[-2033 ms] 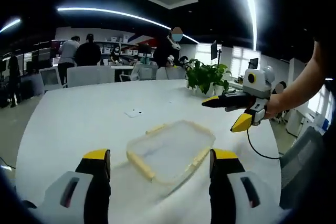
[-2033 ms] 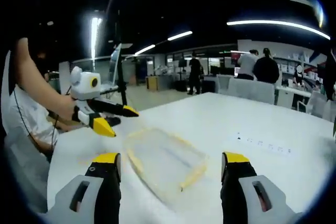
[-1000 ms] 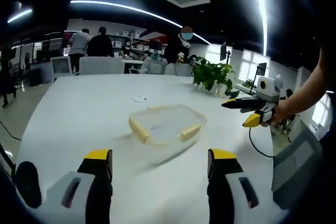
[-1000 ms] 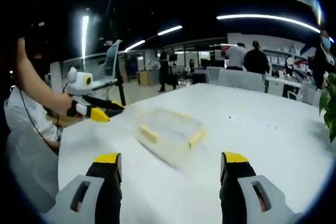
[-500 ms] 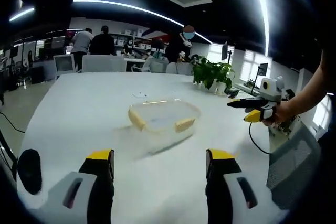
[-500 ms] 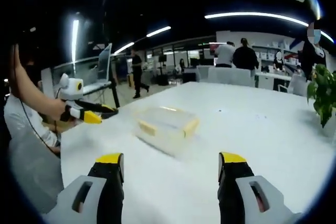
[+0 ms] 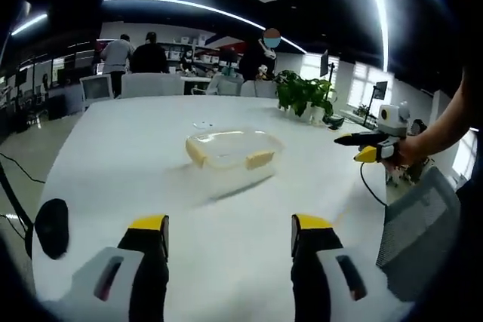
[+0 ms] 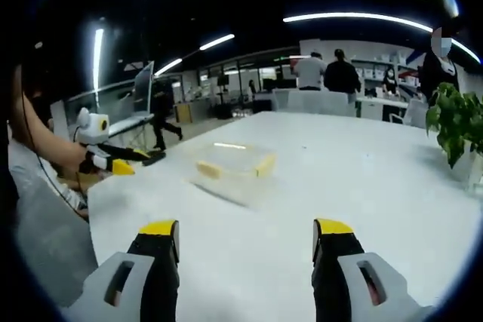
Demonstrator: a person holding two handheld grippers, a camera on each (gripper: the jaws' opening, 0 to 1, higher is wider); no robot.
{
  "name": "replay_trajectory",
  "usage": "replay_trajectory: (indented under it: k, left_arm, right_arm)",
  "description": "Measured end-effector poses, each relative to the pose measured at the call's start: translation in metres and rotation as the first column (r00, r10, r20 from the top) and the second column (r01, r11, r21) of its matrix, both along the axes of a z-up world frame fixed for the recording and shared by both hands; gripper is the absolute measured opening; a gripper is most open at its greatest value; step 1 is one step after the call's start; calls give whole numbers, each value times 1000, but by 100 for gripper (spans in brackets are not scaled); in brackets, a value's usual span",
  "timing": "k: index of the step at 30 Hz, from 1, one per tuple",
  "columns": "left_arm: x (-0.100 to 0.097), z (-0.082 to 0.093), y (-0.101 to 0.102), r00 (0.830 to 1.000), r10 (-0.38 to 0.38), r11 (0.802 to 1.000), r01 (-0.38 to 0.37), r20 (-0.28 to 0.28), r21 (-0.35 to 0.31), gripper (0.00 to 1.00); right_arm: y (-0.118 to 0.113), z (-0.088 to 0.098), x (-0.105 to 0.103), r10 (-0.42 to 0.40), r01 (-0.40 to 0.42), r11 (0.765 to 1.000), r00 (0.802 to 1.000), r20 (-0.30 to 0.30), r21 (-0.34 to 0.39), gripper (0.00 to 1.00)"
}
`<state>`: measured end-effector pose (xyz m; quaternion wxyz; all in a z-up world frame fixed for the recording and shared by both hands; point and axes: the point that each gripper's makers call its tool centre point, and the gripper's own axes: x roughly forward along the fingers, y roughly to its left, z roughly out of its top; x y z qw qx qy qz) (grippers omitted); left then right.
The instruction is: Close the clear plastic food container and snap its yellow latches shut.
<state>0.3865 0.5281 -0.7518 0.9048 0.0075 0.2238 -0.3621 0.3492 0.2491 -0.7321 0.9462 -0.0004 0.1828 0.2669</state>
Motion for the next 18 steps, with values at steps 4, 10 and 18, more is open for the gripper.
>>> replay_trajectory:
  k: [4, 10, 18]
  left_arm:
    - [-4, 1, 3, 1000, 22, 999, -22, -13, -29, 65]
    - [-13, 0, 6, 998, 56, 996, -58, -26, -61, 65]
    - [-25, -4, 12, 997, 71, 995, -73, -44, -63, 64]
  right_arm:
    - [-3, -1, -5, -10, 10, 1000, 1000, -2, -5, 72]
    - [-10, -1, -16, -39, 39, 999, 999, -2, -20, 72]
    - [-19, 0, -29, -71, 71, 997, 997, -7, -10, 72]
